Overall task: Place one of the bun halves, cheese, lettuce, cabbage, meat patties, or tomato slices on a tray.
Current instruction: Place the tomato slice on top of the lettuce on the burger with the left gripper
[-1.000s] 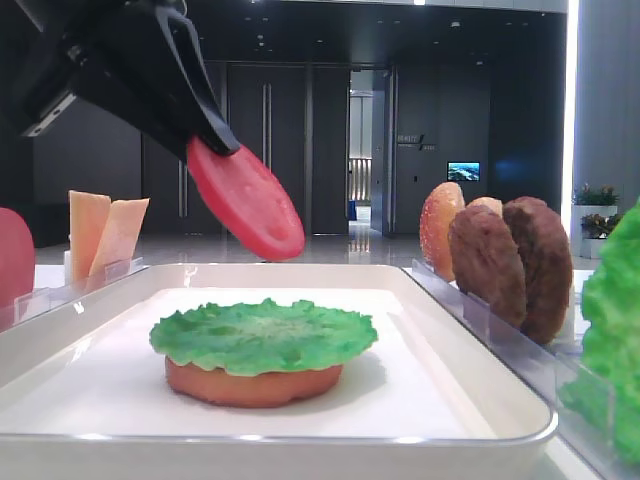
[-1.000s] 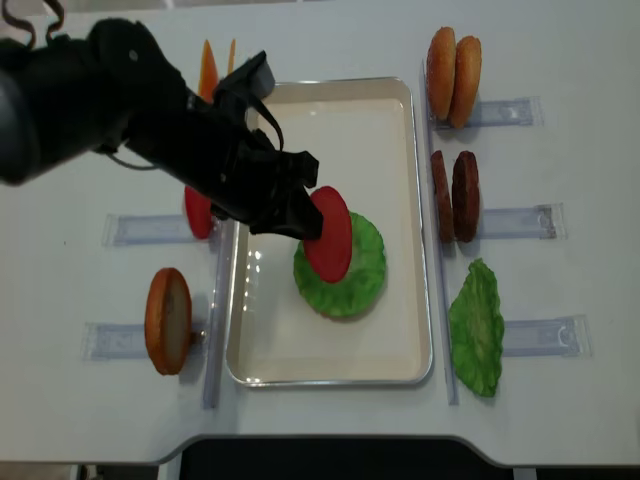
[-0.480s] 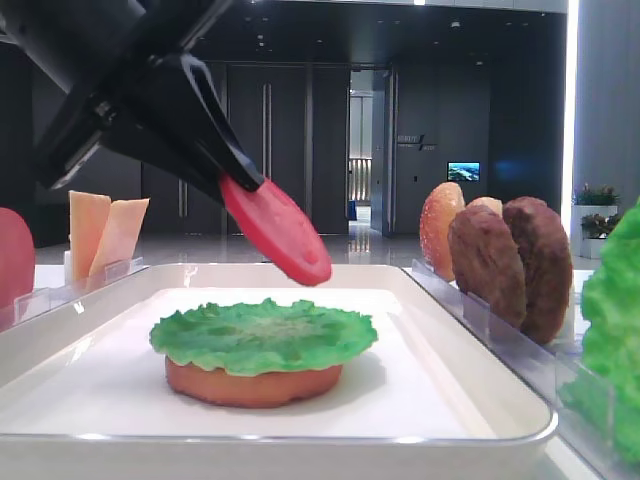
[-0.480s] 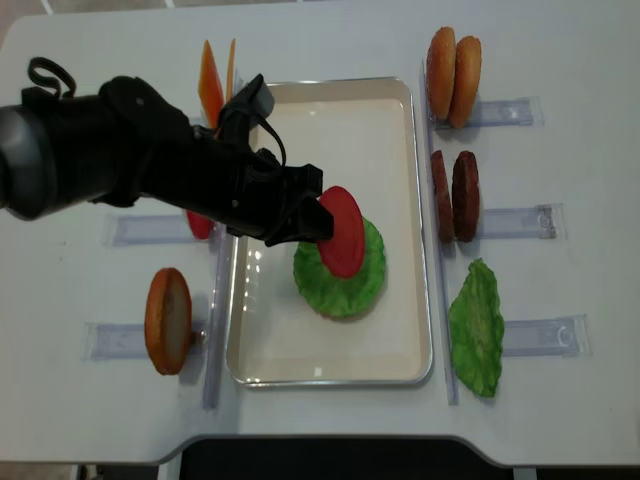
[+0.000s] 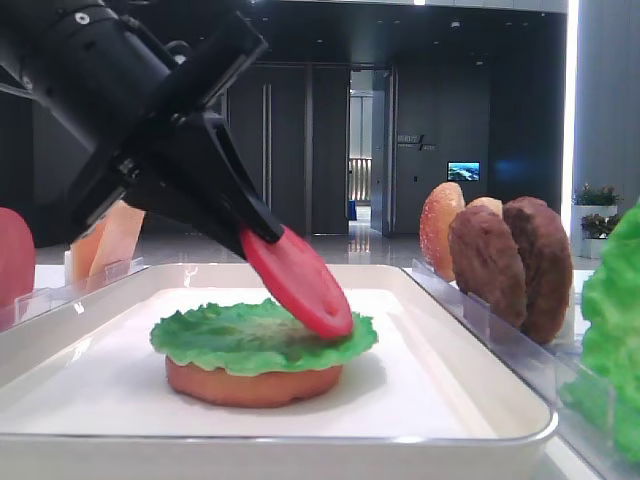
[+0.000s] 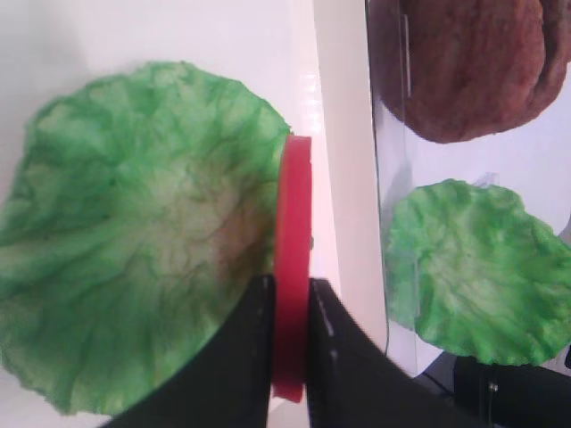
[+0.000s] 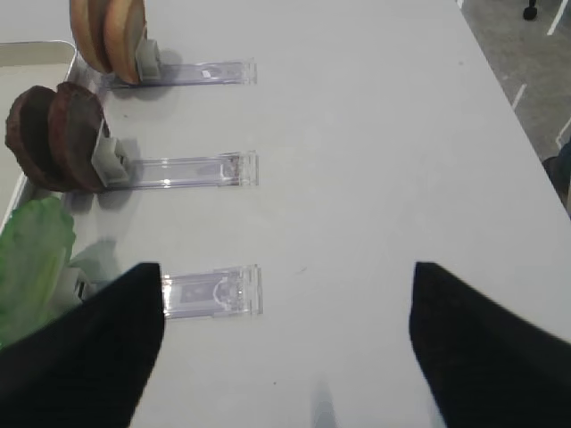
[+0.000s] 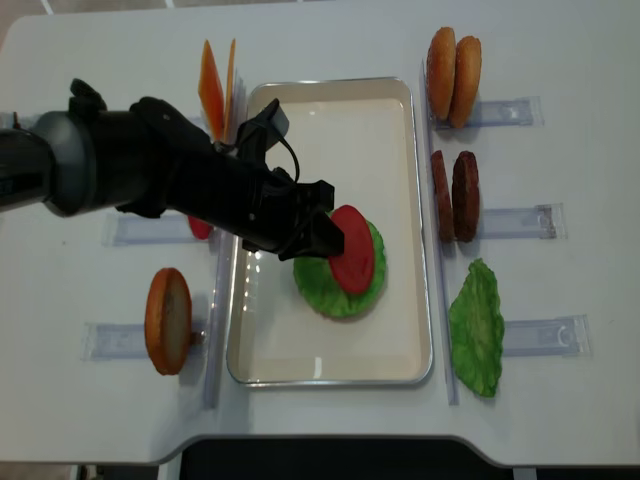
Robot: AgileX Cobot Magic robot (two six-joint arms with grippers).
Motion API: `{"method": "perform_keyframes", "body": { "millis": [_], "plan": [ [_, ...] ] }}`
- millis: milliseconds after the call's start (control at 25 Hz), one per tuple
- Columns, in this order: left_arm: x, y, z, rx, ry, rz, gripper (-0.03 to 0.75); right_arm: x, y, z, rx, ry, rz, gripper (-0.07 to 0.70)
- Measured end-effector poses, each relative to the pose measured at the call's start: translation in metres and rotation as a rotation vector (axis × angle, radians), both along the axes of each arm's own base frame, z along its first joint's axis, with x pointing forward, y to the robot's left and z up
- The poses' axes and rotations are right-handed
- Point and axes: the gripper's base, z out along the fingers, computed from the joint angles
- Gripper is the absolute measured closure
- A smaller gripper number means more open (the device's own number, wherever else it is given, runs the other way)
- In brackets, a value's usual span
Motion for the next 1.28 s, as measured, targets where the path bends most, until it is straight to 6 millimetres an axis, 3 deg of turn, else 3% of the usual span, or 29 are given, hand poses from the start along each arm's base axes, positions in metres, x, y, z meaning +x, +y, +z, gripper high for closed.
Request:
{"method": "perform_keyframes", "body": {
  "millis": [480, 600, 800, 880, 1000, 1280],
  "plan": [
    [0.002, -0.001, -0.005, -0.002, 0.007, 0.018, 0.643, 0.000, 0.000, 0.000, 0.000, 0.000, 0.000, 0.092],
    [0.002, -0.001, -0.005, -0.002, 0.011, 0.025, 0.558, 0.000, 0.000, 0.000, 0.000, 0.000, 0.000, 0.092],
    [0.002, 0.000, -0.006, 0.009, 0.035, 0.039, 0.258, 0.000, 0.000, 0.000, 0.000, 0.000, 0.000, 0.092],
    [0.000, 0.001, -0.005, 0.017, 0.043, 0.037, 0.176, 0.000, 0.000, 0.000, 0.000, 0.000, 0.000, 0.092],
    [-0.003, 0.004, 0.002, 0.036, 0.043, 0.028, 0.129, 0.000, 0.000, 0.000, 0.000, 0.000, 0.000, 0.092],
    [-0.012, 0.013, 0.022, 0.100, 0.028, 0.014, 0.118, 0.000, 0.000, 0.000, 0.000, 0.000, 0.000, 0.092]
  ]
}}
